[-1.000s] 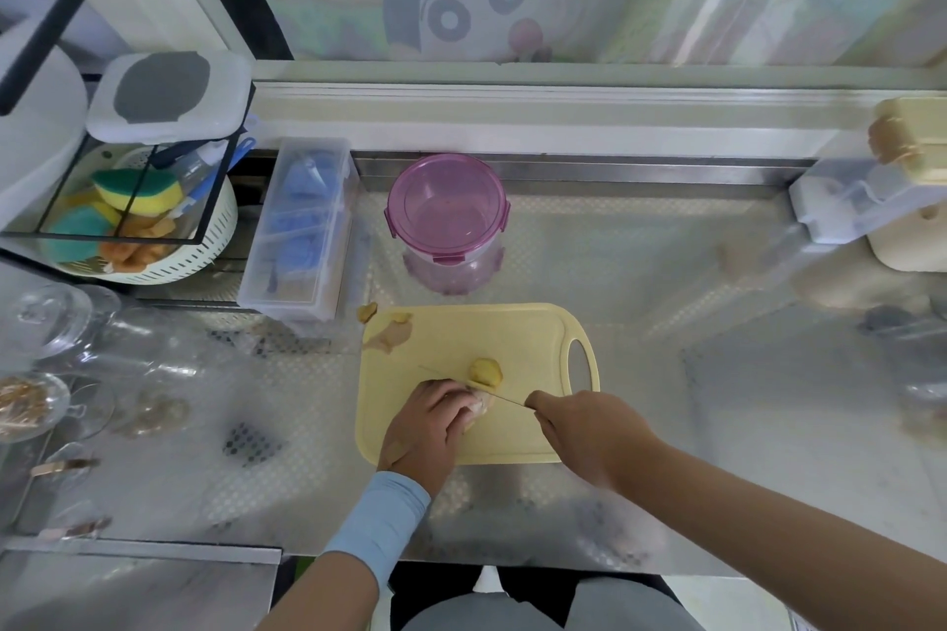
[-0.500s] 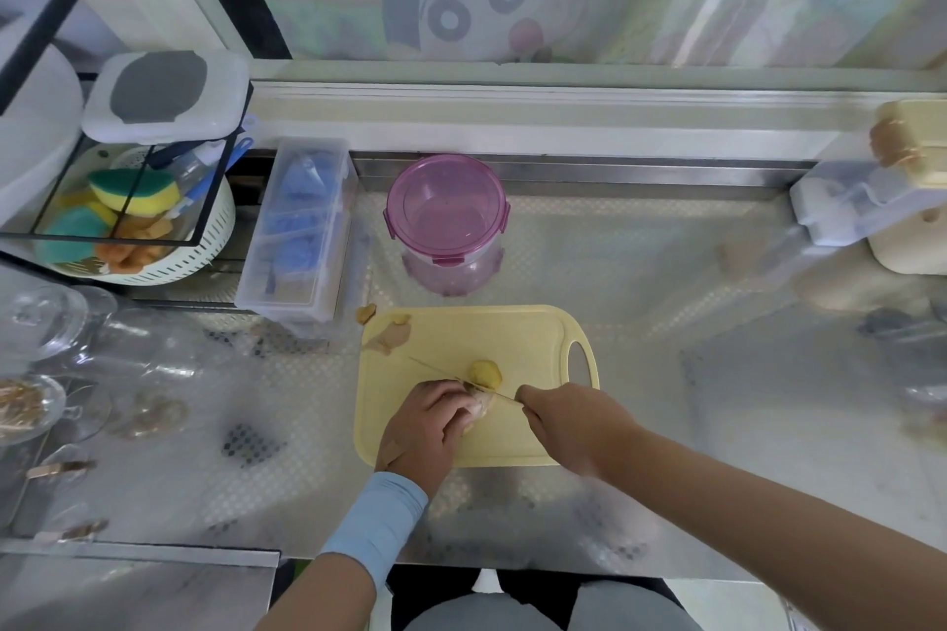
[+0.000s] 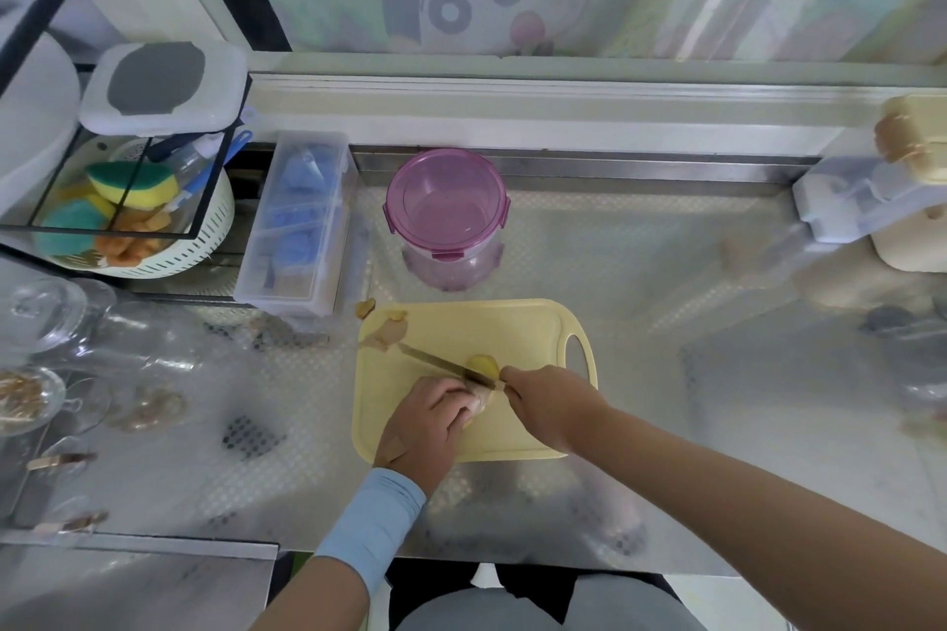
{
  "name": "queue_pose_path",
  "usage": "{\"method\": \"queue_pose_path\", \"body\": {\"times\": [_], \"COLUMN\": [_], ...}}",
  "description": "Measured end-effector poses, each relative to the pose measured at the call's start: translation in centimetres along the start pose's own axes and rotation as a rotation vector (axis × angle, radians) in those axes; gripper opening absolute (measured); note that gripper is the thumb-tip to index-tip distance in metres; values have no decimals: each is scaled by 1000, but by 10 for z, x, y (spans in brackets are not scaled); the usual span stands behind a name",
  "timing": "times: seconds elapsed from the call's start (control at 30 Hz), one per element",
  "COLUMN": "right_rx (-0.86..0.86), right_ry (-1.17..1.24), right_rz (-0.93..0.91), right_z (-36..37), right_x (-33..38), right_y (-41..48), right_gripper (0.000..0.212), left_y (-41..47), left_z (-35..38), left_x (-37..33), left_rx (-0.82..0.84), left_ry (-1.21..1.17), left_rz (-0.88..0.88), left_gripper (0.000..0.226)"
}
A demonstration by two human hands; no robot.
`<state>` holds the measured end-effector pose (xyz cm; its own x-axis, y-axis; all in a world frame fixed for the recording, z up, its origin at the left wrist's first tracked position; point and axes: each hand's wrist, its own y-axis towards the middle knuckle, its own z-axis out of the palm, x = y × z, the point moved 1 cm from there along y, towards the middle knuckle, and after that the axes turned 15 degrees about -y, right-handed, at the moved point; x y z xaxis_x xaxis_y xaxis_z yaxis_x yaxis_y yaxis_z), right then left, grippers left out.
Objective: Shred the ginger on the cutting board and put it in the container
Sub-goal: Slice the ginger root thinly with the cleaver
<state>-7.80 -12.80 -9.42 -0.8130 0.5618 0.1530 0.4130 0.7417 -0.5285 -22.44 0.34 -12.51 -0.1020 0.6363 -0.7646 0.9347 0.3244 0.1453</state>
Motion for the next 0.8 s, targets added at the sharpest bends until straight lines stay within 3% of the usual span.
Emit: {"method": "queue_pose_path", "body": {"times": [0.23,0.43,0.8], "right_rx": [52,-93,-102], "right_ry": [164,-33,-105], "right_rz": [56,-22,-5], "right_z": [-5,-3,9], "right_x": [-5,3,-5], "right_y": [-1,-26,-47], "right_gripper": [26,34,31], "left_y": [-3,-4,-6], "left_z": [3,3,2], "left_x": [-3,-2,-1], "left_rx": [-28,-57,-91], "left_ry": [70,34,25], "left_rz": [-58,-55,-53], "left_gripper": [7,24,25]}}
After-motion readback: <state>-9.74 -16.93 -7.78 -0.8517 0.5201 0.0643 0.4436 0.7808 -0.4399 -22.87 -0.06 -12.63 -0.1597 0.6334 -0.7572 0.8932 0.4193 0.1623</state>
